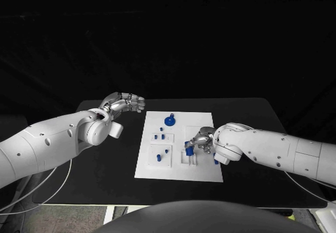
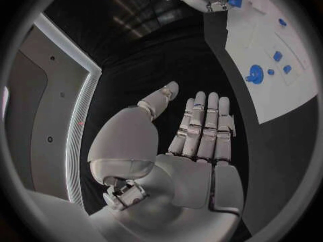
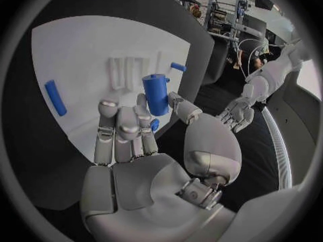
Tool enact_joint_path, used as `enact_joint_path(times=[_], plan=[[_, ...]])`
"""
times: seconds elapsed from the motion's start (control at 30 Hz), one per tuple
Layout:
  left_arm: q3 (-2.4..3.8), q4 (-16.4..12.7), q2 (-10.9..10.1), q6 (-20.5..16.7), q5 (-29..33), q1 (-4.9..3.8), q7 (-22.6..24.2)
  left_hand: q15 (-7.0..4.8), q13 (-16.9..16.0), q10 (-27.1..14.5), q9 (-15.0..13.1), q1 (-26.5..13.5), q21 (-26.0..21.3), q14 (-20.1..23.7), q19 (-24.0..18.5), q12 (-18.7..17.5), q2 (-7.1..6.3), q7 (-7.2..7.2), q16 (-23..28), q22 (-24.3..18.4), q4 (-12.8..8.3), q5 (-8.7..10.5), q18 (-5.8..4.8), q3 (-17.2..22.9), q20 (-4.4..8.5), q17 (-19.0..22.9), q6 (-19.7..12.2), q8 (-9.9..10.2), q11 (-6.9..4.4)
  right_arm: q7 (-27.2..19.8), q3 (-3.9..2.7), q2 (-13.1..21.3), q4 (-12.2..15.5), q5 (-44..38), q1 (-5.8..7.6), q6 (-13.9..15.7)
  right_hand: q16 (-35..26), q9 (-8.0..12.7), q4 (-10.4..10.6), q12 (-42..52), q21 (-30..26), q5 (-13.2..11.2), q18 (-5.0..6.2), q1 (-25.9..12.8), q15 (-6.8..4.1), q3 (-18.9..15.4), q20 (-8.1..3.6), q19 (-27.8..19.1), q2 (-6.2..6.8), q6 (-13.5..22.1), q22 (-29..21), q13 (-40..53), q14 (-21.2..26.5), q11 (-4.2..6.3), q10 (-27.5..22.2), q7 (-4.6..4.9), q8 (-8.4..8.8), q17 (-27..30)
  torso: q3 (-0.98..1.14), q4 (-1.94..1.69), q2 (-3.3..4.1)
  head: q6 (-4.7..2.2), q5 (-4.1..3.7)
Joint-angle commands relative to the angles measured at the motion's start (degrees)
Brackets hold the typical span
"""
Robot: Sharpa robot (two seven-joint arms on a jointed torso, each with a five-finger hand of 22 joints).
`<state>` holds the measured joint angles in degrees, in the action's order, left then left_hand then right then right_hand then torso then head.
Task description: Assemble the parts on the task board
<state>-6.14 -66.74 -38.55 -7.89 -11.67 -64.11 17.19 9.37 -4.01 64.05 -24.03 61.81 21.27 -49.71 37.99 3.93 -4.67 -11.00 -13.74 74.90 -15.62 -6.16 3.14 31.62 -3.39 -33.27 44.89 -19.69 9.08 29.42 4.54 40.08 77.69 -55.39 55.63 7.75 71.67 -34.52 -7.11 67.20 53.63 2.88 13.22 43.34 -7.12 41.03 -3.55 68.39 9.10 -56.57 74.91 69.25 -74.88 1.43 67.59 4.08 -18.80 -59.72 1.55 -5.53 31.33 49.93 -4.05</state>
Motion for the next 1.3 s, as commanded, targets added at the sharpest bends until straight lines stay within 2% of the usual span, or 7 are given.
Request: enact_joint_path(times=[0.03,0.23,0.37,0.67,0.77,0.93,1.3], plan=[[0.04,-0.1,0.0,0.9,0.4,-0.02,0.6,0.12,0.0,-0.5,0.1,-0.7,-0.2,-0.2,0.1,0.1,-0.01,0.08,0.2,1.2,0.1,-0.08,0.66,-0.2,-0.33,0.1,-0.3,-0.2,0.07,0.6,0.49,-0.6,-0.7,0.3,-0.07,-2.5,-0.3,0.0,0.1,-0.2,0.1,0.0,1.78,-0.6,-0.33,-0.1,-0.03,-0.2,-0.19,-1.1,1.0,-0.1,-0.1,-0.08,-0.2,0.95,0.04,-0.1,-0.08,0.02,0.04,0.07,0.16],[0.04,-0.1,0.0,1.0,0.4,-0.02,0.6,0.12,0.0,-0.5,0.1,-0.8,-0.3,-0.2,0.1,0.1,-0.01,0.08,0.2,1.2,0.1,-0.08,0.66,-0.2,-0.32,0.1,-0.3,-0.2,0.07,1.0,1.03,-1.7,-2.0,-0.7,-0.28,-3.9,-0.3,0.0,0.1,-0.4,0.1,0.0,1.78,-0.7,-0.32,-0.2,-0.03,-0.2,-0.3,-1.1,1.0,-0.2,-0.1,-0.08,-0.3,0.94,0.07,-0.1,0.08,0.06,0.09,0.07,0.36],[0.04,-0.1,0.0,1.0,0.4,-0.02,0.6,0.12,0.0,-0.5,0.1,-0.8,-0.3,-0.2,0.1,0.1,0.0,0.08,0.2,1.2,0.2,-0.08,0.66,-0.2,-0.32,0.1,-0.3,-0.2,0.07,1.0,1.05,-2.2,-2.8,-1.5,-0.48,-3.7,-0.3,0.0,0.1,-0.5,0.1,-0.1,1.78,-1.0,-0.31,-0.3,-0.01,-0.2,-0.38,-1.1,1.0,-0.2,-0.1,-0.09,-0.5,0.96,0.14,-0.1,0.01,0.08,0.07,0.07,0.47],[0.04,0.0,0.0,1.1,0.4,-0.02,0.6,0.12,0.0,-0.5,0.1,-0.8,-0.3,-0.2,0.1,0.1,0.02,0.09,0.2,1.2,0.2,-0.08,0.66,-0.2,-0.32,0.1,-0.3,-0.2,0.07,0.7,1.09,-3.2,-4.5,-2.8,-0.99,-3.8,-0.3,-0.1,0.0,-0.4,0.1,0.0,1.78,-1.0,-0.31,-0.4,-0.02,-0.3,-0.41,-1.1,1.0,-0.1,-0.1,-0.08,-0.3,0.94,0.17,-0.1,0.02,0.17,0.03,0.07,0.75],[0.04,0.0,0.1,1.3,0.4,-0.02,0.7,0.12,0.0,-0.5,0.1,-0.8,-0.3,-0.2,0.1,0.1,0.03,0.09,0.2,1.2,0.2,-0.08,0.66,-0.2,-0.31,0.1,-0.3,-0.2,0.07,0.8,1.09,-3.5,-5.1,-4.3,-1.09,-4.9,-0.3,-0.1,-0.1,-0.5,0.1,0.0,1.78,-1.0,-0.32,-0.4,-0.03,-0.3,-0.42,-1.2,1.0,-0.1,-0.1,-0.08,-0.4,0.94,0.17,-0.1,0.03,0.09,0.08,0.07,0.74],[0.04,0.0,0.1,1.3,0.4,-0.02,0.7,0.12,0.0,-0.5,0.1,-0.9,-0.3,-0.1,0.0,0.1,-0.02,0.08,0.2,1.2,0.2,-0.07,0.65,-0.2,-0.31,0.1,-0.3,-0.2,0.08,0.7,1.12,-3.8,-5.0,-5.9,-1.38,-5.3,-0.4,-0.1,-0.1,-0.6,0.1,-0.1,1.78,-1.3,-0.31,-0.6,0.0,-0.3,-0.37,-1.2,1.0,-0.2,-0.1,-0.08,-0.5,0.95,0.2,-0.1,-0.06,0.08,0.09,0.07,0.92],[0.04,-0.1,-0.1,1.3,0.4,-0.02,0.6,0.12,0.0,-0.5,0.1,-0.9,-0.3,-0.1,0.0,0.1,-0.04,0.08,0.3,1.2,0.2,-0.07,0.66,-0.2,-0.31,0.1,-0.4,-0.2,0.08,0.6,1.16,-4.2,-4.8,-6.0,-1.89,-5.7,-0.4,-0.1,-0.1,-0.7,0.1,-0.1,1.78,-1.6,-0.32,-0.8,0.02,-0.3,-0.49,-1.2,1.0,-0.2,-0.1,-0.08,-0.5,0.94,0.24,-0.2,-0.05,0.18,0.12,0.07,1.11]])
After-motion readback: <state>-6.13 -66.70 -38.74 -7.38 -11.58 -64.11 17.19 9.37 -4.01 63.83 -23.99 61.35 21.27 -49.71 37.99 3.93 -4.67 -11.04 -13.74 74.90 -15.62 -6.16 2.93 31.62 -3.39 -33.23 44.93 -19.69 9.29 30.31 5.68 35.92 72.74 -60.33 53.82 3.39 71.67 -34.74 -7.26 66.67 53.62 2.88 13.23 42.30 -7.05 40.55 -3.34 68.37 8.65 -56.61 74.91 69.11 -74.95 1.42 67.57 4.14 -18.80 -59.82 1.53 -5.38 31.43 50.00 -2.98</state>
